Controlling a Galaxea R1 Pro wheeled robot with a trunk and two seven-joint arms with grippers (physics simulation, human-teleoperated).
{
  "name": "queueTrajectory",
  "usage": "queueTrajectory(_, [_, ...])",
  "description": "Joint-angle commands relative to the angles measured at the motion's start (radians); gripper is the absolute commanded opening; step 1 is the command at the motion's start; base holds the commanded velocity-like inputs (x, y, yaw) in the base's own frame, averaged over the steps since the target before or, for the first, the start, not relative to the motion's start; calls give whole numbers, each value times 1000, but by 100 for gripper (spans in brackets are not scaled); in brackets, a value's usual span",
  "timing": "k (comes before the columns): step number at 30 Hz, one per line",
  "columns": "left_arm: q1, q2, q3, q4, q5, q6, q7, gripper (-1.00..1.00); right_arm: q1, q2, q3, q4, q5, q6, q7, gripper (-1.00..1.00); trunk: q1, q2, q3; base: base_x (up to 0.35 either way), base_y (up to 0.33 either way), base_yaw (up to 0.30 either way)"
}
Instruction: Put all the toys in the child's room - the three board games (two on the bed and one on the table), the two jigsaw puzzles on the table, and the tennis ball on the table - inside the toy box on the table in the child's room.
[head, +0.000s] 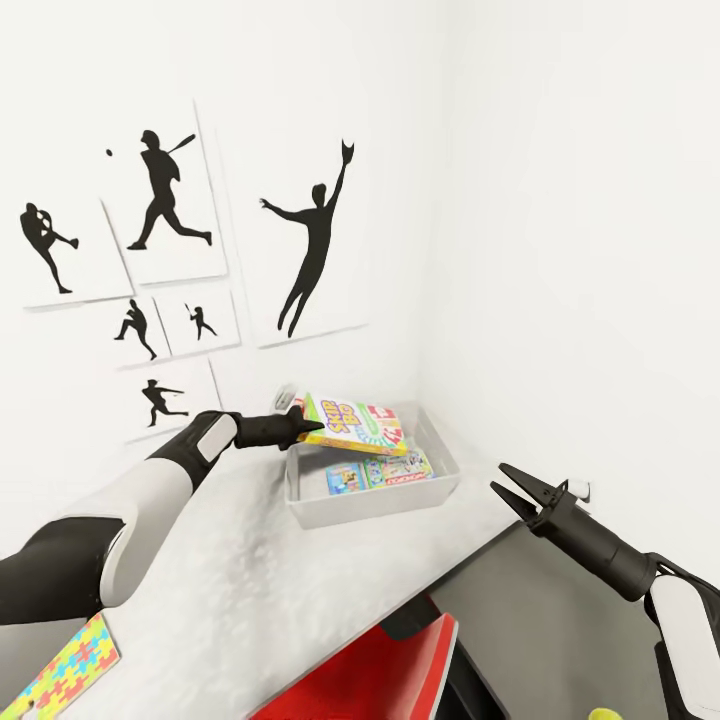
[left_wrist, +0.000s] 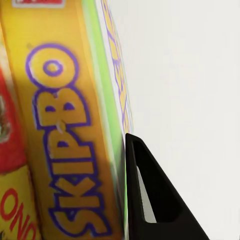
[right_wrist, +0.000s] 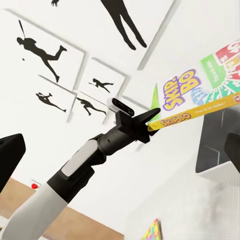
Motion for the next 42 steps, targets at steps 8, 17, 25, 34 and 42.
queueTrajectory(8, [3,7,-7,0,1,-17,-1,-100,-1,0,-1,0,4,4,6,100,1,-2,-15,0,0,14])
queueTrajectory(17, [4,5,-7,-1,-1,-20,-2,-100,-1,0,-1,0,4,4,6,100,1,-2,-29,0,0,134])
queueTrajectory(25, [4,0,-3,-6,0,-19,-3,-100,-1,0,-1,0,4,4,6,100,1,-2,-40,0,0,170])
queueTrajectory(34, [4,-3,-1,-14,3,-17,-14,-100,-1,0,-1,0,4,4,6,100,1,-2,-53,0,0,172])
queueTrajectory(42, [3,-2,-1,-14,3,-17,-19,-100,-1,0,-1,0,5,4,6,100,1,-2,-64,0,0,171])
